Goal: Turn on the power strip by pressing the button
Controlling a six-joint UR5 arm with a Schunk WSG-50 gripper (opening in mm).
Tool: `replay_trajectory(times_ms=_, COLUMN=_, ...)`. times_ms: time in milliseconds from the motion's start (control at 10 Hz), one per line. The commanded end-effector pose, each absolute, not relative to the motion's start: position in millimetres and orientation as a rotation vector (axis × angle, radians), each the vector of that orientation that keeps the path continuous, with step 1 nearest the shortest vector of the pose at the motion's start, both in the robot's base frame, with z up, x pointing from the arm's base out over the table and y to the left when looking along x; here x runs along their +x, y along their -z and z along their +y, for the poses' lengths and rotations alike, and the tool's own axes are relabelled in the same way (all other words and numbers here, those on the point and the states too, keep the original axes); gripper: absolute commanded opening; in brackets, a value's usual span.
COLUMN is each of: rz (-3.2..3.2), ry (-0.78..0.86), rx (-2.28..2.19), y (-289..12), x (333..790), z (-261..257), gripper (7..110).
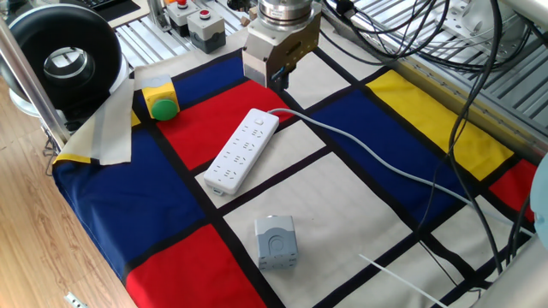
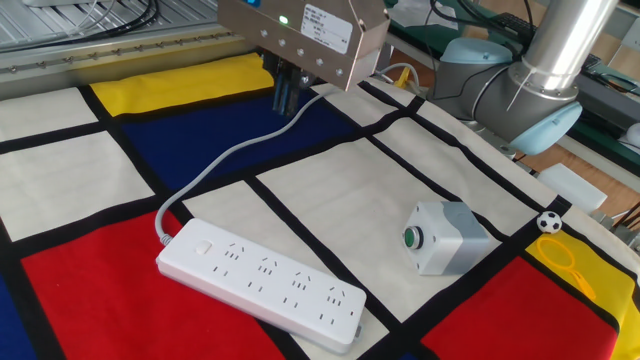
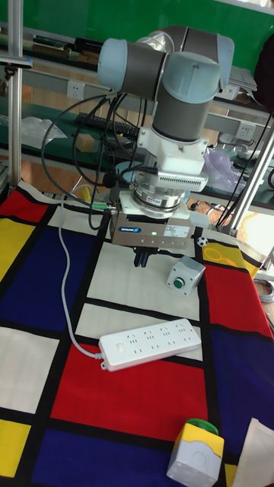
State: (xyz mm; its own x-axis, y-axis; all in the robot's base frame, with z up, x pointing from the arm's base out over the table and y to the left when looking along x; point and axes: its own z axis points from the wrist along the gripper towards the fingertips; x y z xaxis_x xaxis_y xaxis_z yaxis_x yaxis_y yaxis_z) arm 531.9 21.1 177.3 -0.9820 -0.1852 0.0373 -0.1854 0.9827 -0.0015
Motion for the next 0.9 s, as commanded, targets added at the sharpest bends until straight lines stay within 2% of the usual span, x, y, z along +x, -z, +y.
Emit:
replay_trajectory(times_ms=0, rz=-3.096, ry=0.073, rx=0.384, y=-179, x=534, z=34, gripper=7)
replay_trajectory(times_ms=200, rz=-3.083, ry=-0.012, rx=0.386, y=-179, x=533, z=20, gripper=7)
replay_trajectory(times_ms=800, rz=-3.038, ry=0.007, rx=0.451, y=-179, x=523, z=21, gripper=7)
